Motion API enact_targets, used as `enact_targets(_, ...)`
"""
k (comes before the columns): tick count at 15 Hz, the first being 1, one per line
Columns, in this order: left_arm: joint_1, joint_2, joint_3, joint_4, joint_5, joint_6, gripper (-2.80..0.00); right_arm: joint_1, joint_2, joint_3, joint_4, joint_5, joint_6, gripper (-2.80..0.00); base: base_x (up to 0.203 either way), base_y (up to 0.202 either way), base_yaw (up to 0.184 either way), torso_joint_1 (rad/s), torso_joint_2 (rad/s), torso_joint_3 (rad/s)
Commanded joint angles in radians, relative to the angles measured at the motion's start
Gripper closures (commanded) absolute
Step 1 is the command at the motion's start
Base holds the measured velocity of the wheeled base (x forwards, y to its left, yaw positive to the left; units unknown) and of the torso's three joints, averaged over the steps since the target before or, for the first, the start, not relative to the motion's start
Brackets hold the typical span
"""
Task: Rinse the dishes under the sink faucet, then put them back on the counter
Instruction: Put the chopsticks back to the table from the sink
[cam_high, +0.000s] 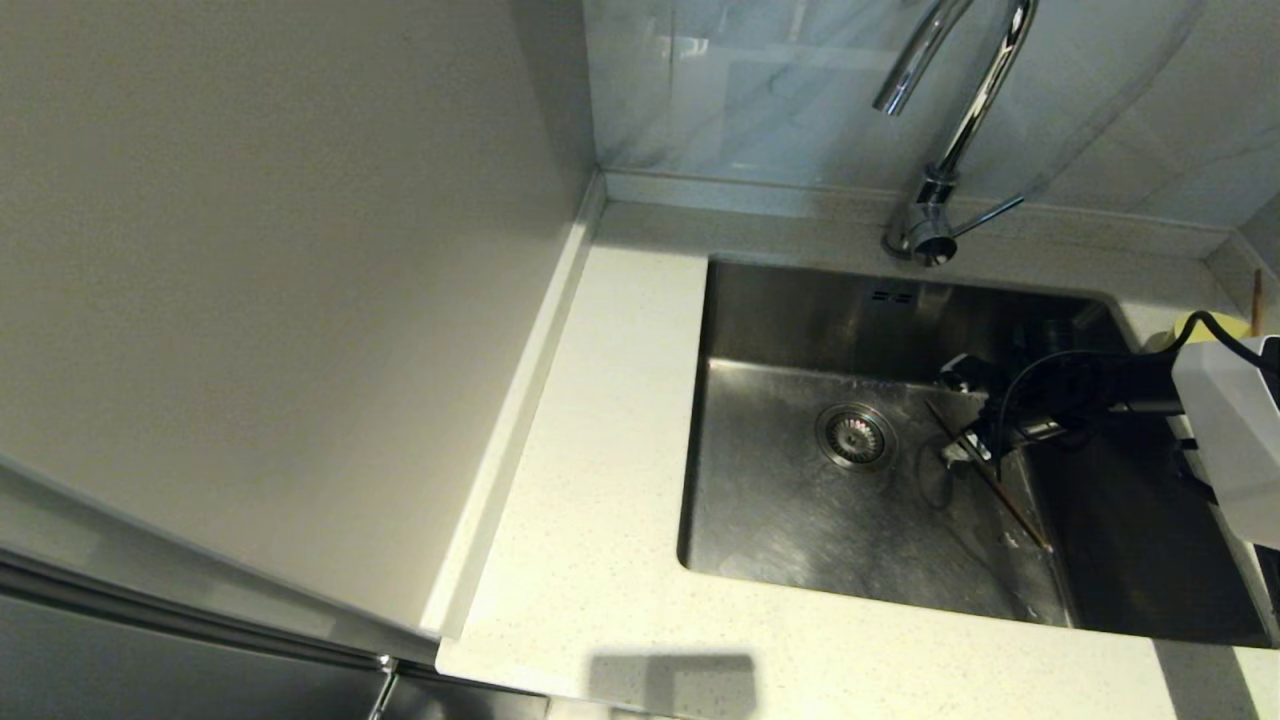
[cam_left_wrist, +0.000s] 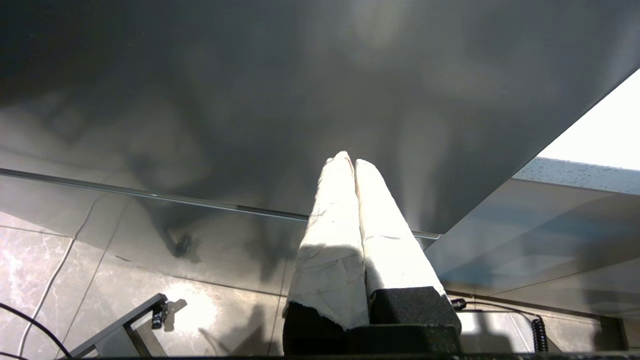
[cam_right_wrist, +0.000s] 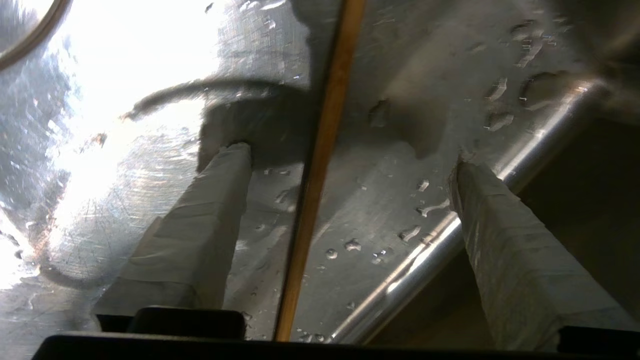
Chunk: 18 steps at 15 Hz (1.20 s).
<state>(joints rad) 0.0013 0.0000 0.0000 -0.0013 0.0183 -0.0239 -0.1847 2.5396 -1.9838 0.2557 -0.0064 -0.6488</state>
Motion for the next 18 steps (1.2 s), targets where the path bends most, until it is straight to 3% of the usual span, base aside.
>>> enact_targets(1,0.0,-0.003,0.0,0.0,0.0,-0.001,0.0,0.0,0.013,0.0,0.002,0.01,-0.009,-2.8,0.0,0.0,0.0,0.0,0.0,0.0)
enact_targets(7,0.0,-0.003,0.0,0.0,0.0,-0.001,0.0,0.001,0.019,-0.007,0.005,0.034,-0.021,-2.8,0.0,0.0,0.0,0.0,0.0,0.0)
enact_targets(8,0.0,-0.003,0.0,0.0,0.0,-0.001,0.0,0.001,0.019,-0.007,0.005,0.034,-0.028,0.0,0.0,0.0,0.0,0.0,0.0,0.0)
enact_targets(18,0.0,-0.003,0.0,0.0,0.0,-0.001,0.0,-0.006,-0.013,-0.006,0.003,0.032,-0.026,0.0,0.0,0.0,0.0,0.0,0.0,0.0)
